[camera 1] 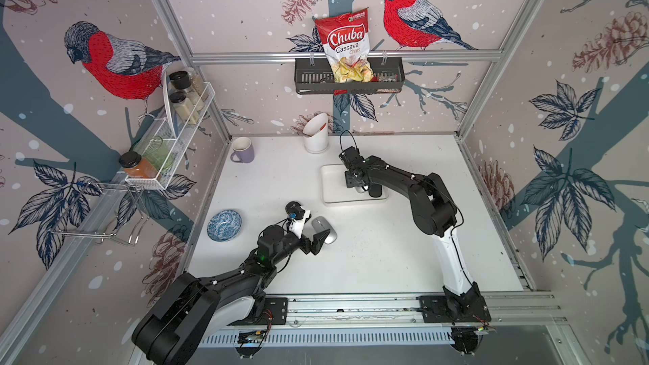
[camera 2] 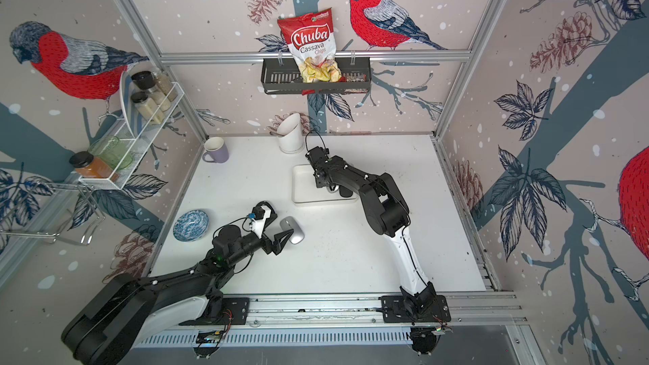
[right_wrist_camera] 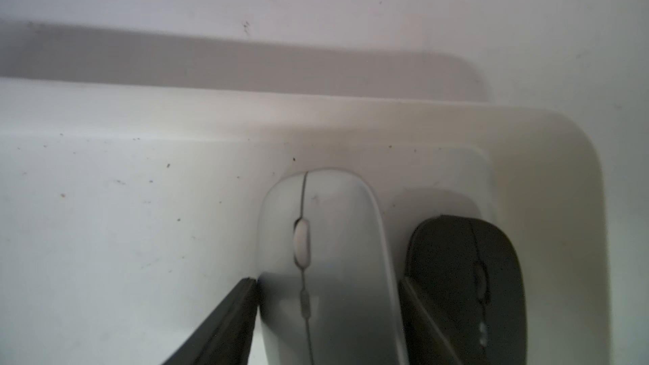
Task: Put the mouse in the storage box
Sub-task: Place the mouse in the storage box.
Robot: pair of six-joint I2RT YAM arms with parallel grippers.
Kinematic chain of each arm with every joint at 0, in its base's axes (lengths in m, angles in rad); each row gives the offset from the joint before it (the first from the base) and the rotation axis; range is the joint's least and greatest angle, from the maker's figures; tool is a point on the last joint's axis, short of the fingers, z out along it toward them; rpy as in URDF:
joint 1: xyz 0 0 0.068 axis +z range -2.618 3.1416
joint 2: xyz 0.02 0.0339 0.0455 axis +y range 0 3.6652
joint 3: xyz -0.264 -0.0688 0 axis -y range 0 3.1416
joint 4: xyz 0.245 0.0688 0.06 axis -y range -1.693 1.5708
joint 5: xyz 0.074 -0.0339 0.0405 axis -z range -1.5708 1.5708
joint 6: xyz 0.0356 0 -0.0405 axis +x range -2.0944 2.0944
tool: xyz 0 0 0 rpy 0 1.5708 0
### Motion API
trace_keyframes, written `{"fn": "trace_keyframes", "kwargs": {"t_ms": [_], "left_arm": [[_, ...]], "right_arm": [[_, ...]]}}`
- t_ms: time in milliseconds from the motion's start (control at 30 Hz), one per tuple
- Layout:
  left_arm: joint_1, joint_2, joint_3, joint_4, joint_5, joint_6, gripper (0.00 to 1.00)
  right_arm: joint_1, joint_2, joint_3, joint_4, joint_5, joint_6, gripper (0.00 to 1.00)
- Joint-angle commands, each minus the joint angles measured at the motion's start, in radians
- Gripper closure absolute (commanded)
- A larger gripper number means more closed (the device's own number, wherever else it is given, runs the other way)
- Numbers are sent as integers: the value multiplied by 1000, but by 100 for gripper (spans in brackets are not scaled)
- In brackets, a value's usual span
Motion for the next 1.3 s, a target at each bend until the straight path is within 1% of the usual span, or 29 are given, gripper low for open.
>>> {"fn": "trace_keyframes", "kwargs": {"t_ms": [0,67,200,267,467,633,767,1033,1167,1267], "left_arm": [[-4,-3,3,13,2,2,1],[-4,-2,2,13,3,1,1],[-5,-2,1,16,2,1,1],[-6,-3,1,16,4,2,1],[-6,-7,-1,16,2,3,1],[-7,-7,-3,21,3,3,1],[-8,-5,-3,22,10,6,1],[-8,-3,-2,21,6,6,1],[-9,-8,-3,17,-8,3,1],[-9,-22,-8,21,-20,-3,1]], "right_arm": [[0,11,-1,4,33,18,34],[-6,13,-7,0,35,21,33],[2,3,-31,16,14,21,26],[13,-5,-36,20,23,26,23],[27,-20,-44,8,67,49,24],[32,-32,-67,-14,114,61,30],[38,-59,-100,0,137,63,30],[44,-75,-83,-45,175,51,30],[50,-92,-84,-52,178,51,23],[52,-104,-68,-67,164,51,21]]}}
